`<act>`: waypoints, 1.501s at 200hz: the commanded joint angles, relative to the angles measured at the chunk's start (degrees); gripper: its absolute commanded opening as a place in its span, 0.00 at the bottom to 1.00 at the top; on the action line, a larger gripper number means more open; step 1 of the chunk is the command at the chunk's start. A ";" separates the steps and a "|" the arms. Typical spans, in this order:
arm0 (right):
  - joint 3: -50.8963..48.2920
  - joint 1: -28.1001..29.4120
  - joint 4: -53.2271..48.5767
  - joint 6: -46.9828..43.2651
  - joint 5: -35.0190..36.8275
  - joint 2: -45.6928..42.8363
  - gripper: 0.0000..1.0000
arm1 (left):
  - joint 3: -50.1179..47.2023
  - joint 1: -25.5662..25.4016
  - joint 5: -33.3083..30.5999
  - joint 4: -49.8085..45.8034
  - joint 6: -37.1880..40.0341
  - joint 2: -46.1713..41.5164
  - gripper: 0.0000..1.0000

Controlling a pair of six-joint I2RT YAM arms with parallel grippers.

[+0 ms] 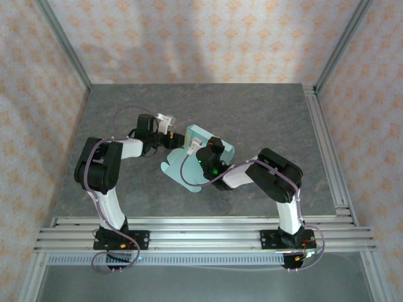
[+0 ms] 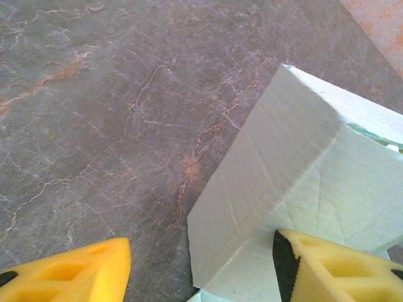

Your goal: Fold the paper box

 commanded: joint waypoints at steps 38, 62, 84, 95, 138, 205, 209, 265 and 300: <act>0.30 0.27 -3.72 2.46 -2.31 1.96 0.00 | 1.31 -0.47 4.97 -2.83 5.01 -2.61 0.63; 0.39 0.35 -3.86 2.31 -2.37 2.25 0.00 | 1.94 -0.46 6.11 -4.07 5.56 -2.51 0.63; 0.34 0.35 -3.72 1.24 -2.21 2.24 0.00 | 2.42 -0.43 6.42 -4.50 5.85 -2.43 0.63; 0.30 0.42 -2.79 -0.59 -2.13 2.70 0.00 | 3.09 -0.47 6.58 -5.17 5.95 -1.93 0.63; 0.19 0.61 2.69 -6.81 -1.13 5.13 0.00 | 3.99 -0.45 5.99 -5.65 5.68 -0.56 0.63; -0.04 0.59 9.22 -13.05 -0.27 6.32 0.00 | 3.26 -0.56 3.27 -4.24 4.37 0.10 0.60; -0.05 0.54 8.98 -12.93 -0.27 6.07 0.00 | 3.23 -0.56 3.26 -4.19 4.36 0.07 0.60; -0.76 -0.45 3.26 -9.36 -2.95 0.48 0.00 | 3.92 -0.56 3.55 -4.86 4.50 0.26 0.61; -1.41 -1.05 2.48 -10.10 -4.77 -1.36 0.00 | 6.85 -0.48 6.07 -8.06 6.21 1.42 0.62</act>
